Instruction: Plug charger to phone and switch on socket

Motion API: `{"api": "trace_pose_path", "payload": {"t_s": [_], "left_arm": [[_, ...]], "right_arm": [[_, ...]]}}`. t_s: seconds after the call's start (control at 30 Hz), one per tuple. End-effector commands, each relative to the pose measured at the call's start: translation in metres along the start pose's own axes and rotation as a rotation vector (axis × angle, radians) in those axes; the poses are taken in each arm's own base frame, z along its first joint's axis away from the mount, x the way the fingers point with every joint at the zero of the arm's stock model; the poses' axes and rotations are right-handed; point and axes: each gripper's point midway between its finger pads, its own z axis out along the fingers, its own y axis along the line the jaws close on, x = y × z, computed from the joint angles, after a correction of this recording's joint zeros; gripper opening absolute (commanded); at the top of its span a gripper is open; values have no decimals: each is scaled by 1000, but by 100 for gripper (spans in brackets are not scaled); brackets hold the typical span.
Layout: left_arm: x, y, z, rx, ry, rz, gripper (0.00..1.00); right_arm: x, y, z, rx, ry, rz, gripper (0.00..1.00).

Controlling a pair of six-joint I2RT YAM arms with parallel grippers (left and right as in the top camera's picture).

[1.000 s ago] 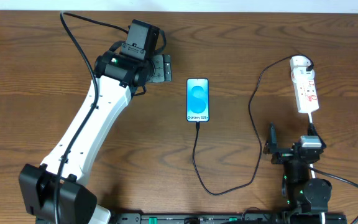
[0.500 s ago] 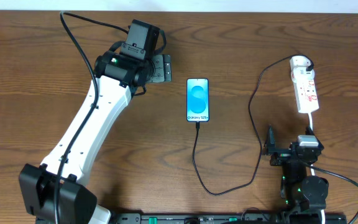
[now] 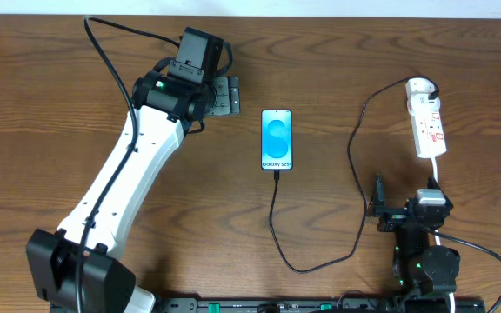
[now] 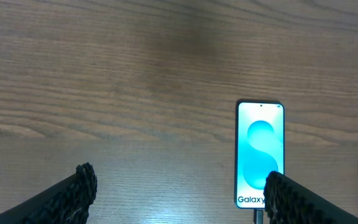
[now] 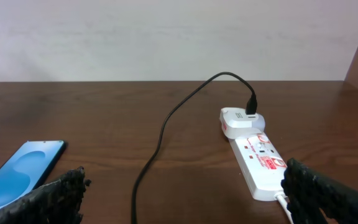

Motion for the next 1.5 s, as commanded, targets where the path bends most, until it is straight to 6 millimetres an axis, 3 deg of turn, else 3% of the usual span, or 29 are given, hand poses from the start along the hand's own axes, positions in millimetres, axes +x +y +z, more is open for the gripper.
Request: {"api": "trace_pose_path", "payload": {"t_s": [0.0,1.03,1.23,1.47], "left_arm": [[-1,3,1,-20,-4,7,88],[1,6,1,-34,5,8,88],[30,23,-1,-111,122,25,88],[43,29,-8,-129,161,29,88]], "right_arm": [[0,0,0,3,-2,-1,99],[0,0,0,3,-2,-1,99],[0,0,0,3,-2,-1,99],[0,0,0,3,-2,-1,99]]}}
